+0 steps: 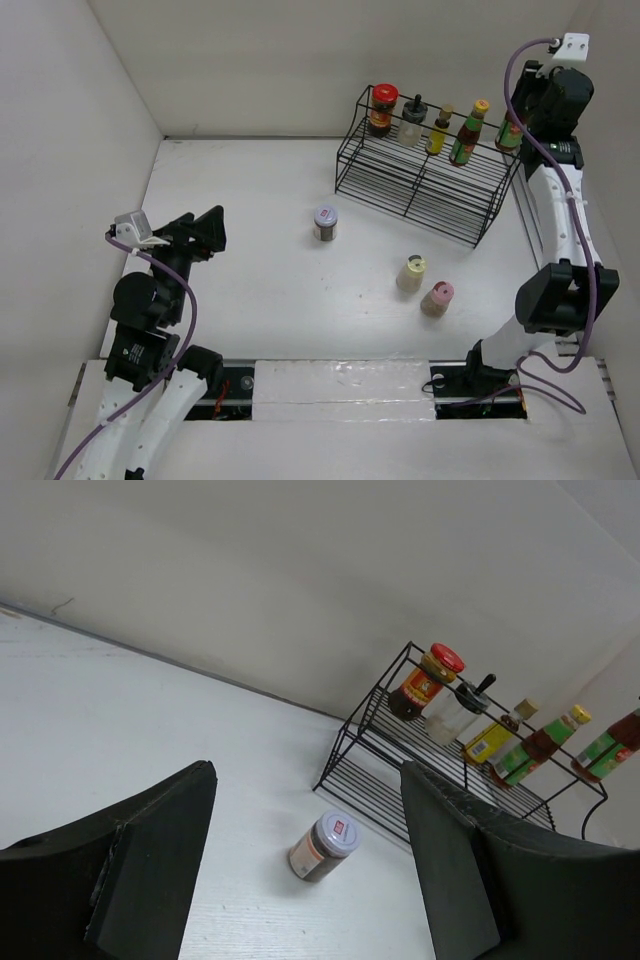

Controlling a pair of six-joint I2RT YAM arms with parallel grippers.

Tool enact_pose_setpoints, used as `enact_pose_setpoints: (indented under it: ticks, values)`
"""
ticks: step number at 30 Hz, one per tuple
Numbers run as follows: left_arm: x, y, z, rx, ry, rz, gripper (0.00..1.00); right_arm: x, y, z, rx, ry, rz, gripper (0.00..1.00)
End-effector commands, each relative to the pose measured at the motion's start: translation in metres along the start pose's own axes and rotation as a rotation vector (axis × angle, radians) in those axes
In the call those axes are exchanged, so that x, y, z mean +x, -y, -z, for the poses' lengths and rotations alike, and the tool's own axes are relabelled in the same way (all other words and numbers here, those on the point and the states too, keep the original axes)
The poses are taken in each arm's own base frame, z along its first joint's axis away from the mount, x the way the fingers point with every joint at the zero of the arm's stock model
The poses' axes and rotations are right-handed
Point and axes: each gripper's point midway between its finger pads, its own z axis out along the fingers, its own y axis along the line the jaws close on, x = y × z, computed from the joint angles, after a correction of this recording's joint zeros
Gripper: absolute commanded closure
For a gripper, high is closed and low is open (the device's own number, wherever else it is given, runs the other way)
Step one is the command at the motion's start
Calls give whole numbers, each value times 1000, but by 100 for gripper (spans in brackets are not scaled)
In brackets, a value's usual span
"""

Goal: Organize the condiment bottles

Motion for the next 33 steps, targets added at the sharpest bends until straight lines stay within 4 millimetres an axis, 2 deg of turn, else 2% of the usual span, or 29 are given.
enact_pose_setpoints:
  ticks: [1,3,12,13,14,19,23,24,27,29,31,32,33]
  values:
    - [-8,6,-3,19,32,9,30,-58,3,3,-1,221,-47,83]
    - [-11,7,-1,23,40,12,30,-42,4,0,-3,193,-53,83]
    - [-12,9,1,35,44,14,29,3,-3,-9,-27,142,-78,82]
    - [-9,9,-1,39,32,12,29,16,-5,-10,-28,116,-89,82]
    - [-9,9,-1,39,31,11,27,17,0,-8,-19,120,-88,80]
    - [-7,9,-3,35,24,9,27,42,-3,-6,-22,78,-137,72]
    - [-7,9,-3,35,24,9,27,52,-4,-1,-22,70,-147,52]
    - [-7,9,-3,35,24,9,27,52,-4,-1,-22,70,-158,38]
    - [-7,9,-3,35,24,9,27,32,-4,10,-32,110,-159,23]
    - [-7,9,-3,35,24,9,27,6,-2,22,-34,162,-161,19]
    - [-9,9,-1,39,31,11,27,-9,-3,33,-31,186,-164,13]
    - [-9,9,-1,39,31,11,27,-27,1,46,-17,220,-158,11]
    - [-9,9,-1,39,31,11,27,-34,-5,53,-33,231,-152,11]
